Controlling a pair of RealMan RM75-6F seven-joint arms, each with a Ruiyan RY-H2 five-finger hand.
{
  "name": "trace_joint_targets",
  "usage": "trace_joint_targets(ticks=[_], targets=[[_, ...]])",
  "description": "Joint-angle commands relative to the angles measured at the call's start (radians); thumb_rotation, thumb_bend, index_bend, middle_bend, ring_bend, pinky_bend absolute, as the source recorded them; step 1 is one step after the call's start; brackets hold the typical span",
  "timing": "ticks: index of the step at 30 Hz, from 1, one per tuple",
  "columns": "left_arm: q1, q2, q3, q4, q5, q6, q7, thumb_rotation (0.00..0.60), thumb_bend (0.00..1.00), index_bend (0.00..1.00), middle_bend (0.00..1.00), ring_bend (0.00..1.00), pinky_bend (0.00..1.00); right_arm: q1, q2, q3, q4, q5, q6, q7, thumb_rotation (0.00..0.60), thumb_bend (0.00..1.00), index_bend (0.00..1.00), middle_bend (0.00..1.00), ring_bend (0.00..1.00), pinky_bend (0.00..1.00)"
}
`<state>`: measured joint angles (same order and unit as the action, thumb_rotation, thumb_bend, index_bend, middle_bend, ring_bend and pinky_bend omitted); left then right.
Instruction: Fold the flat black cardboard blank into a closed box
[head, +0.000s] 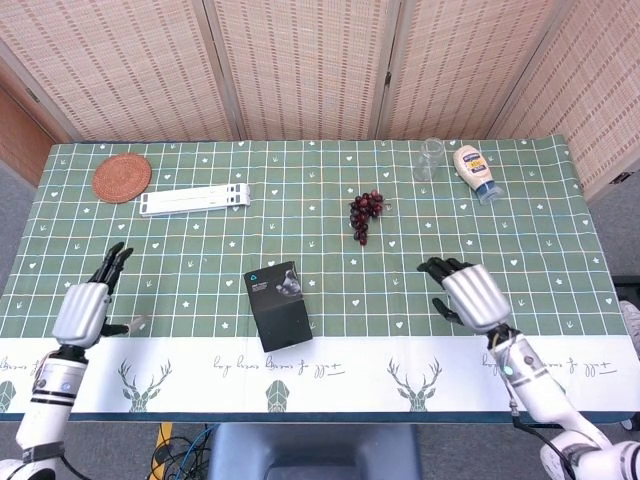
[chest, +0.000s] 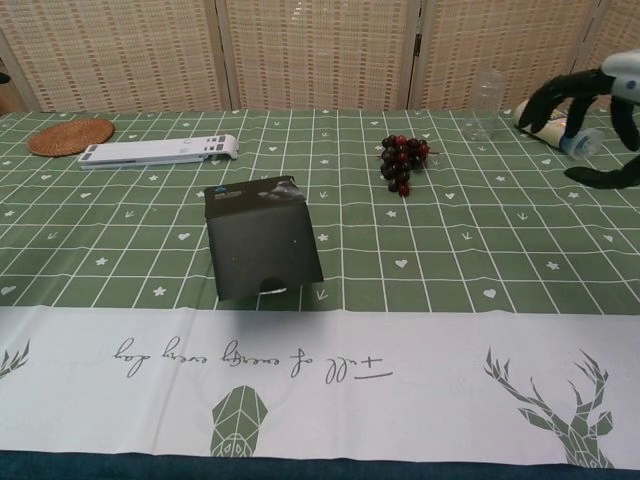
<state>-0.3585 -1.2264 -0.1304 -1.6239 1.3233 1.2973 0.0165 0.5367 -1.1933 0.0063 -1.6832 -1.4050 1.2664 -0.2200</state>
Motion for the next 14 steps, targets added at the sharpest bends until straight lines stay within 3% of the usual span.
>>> trace_joint_targets(ticks=[1,9,14], targets=[[0.055,0.02,0.031,-0.022,-0.006,0.068,0.07,0.6,0.11,0.0,0.0,0.21,0.5,-0.084,0.036,-0.047,0.011,-0.034,0.072,0.061,0.6,0.37,0.25,0.29,0.37,0.52],[0.165,0.001,0.094,-0.025,0.096,0.251,0.185,0.6,0.11,0.0,0.0,0.19,0.45,-0.238,0.041,-0.078,0.072,-0.055,0.219,0.101,0.6,0.37,0.25,0.29,0.36,0.49],[0.214,-0.004,0.123,-0.049,0.133,0.306,0.225,0.6,0.11,0.0,0.0,0.19,0.44,-0.293,0.048,-0.073,0.085,-0.048,0.252,0.147,0.6,0.37,0.25,0.29,0.36,0.49]])
